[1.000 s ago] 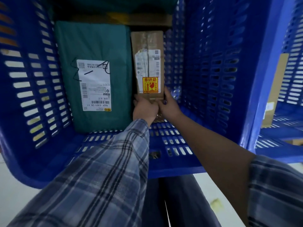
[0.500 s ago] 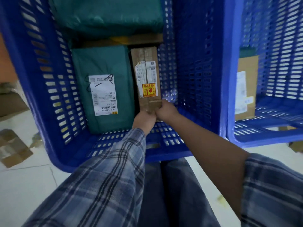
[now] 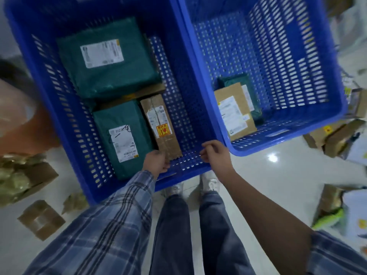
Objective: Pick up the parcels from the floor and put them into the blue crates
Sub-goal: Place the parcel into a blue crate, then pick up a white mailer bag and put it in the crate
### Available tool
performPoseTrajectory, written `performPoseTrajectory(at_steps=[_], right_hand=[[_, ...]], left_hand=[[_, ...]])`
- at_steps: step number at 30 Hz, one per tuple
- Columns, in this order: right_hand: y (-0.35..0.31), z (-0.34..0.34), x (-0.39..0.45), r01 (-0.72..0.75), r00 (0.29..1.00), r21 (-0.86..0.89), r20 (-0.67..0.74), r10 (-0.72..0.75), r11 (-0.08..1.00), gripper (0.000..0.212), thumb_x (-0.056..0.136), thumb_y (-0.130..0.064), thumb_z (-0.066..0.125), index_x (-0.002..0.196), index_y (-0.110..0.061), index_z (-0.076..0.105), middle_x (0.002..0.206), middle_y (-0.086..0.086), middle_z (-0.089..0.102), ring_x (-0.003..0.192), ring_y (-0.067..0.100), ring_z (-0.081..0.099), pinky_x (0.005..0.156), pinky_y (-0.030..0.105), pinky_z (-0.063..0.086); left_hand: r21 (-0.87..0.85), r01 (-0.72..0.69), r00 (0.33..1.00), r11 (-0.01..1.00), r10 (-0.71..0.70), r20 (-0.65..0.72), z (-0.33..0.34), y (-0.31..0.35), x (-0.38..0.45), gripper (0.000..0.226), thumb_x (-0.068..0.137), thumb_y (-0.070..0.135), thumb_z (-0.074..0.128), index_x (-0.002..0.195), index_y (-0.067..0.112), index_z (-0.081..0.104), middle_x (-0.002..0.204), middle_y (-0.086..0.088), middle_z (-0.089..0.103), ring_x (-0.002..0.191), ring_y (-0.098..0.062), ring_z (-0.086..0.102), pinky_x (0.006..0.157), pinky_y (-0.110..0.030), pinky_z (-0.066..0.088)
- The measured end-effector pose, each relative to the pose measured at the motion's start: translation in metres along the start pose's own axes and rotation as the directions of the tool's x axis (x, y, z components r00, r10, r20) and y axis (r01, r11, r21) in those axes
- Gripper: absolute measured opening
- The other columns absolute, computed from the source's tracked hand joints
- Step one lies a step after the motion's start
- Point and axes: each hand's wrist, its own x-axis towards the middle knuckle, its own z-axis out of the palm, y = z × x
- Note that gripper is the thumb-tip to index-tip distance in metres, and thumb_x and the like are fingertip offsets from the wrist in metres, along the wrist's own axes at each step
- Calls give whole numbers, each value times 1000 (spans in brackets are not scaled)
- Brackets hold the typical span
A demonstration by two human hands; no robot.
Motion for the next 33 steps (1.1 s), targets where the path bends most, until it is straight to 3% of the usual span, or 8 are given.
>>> performPoseTrajectory(at_steps=[5,9,12,14,18,21,27,33], right_hand=[[21,-56,-21,-6,969,134,-243,38,991,19,95,-6,40,89,-5,58,67,6,57,57,17,54,57,25,47],[51,-109,-21,-100,941,227,-295,166,969,17,91,-4,42,88,-3,58,66,7,56,55,17,53,48,18,44],[84,-151,-22,-189,920,285,-283,271,940,15,90,-5,44,89,-3,59,65,7,56,54,18,52,51,23,42],[106,-181,-25,-234,900,341,-278,336,910,13,89,-7,46,88,-3,58,66,8,56,54,19,52,50,24,41],[144,-246,-36,-261,875,422,-275,397,868,13,90,-6,45,87,-3,57,67,9,56,55,20,52,51,25,43],[169,-295,-43,-277,849,487,-280,449,828,12,90,-5,46,86,-3,57,66,9,56,54,19,52,45,20,44],[206,-382,-56,-301,809,612,-242,536,731,13,90,-5,46,83,-4,56,65,10,56,54,21,52,51,25,42],[242,-444,-55,-334,772,669,-210,600,664,11,91,-6,47,90,-1,57,67,11,57,55,22,52,52,25,42]], left_hand=[[-24,-248,967,969,246,-60,56,21,-34,20,99,9,39,97,3,58,72,-8,57,61,-16,52,60,-27,46],[72,-361,931,930,364,-23,119,30,-45,32,99,6,36,75,13,55,66,-5,55,55,-15,50,52,-23,43],[167,-405,913,899,407,27,163,27,-50,35,98,3,36,71,16,54,63,-5,53,46,-8,52,44,-17,42],[221,-396,916,891,401,22,191,18,-56,36,97,0,36,70,16,53,62,-6,52,38,-2,50,40,-14,39],[368,-331,939,869,341,38,246,-2,-72,32,97,1,34,74,12,53,65,-6,52,52,-14,47,42,-18,40],[518,-285,957,807,268,109,287,-12,-85,29,97,2,34,76,10,52,66,-7,52,54,-16,47,41,-19,40],[671,-214,977,710,158,145,384,-12,-115,28,97,3,38,73,10,52,66,-8,53,55,-17,49,37,-16,42],[678,-348,937,647,211,280,497,0,-135,20,96,3,39,84,5,55,68,-9,54,56,-17,50,36,-13,40]])
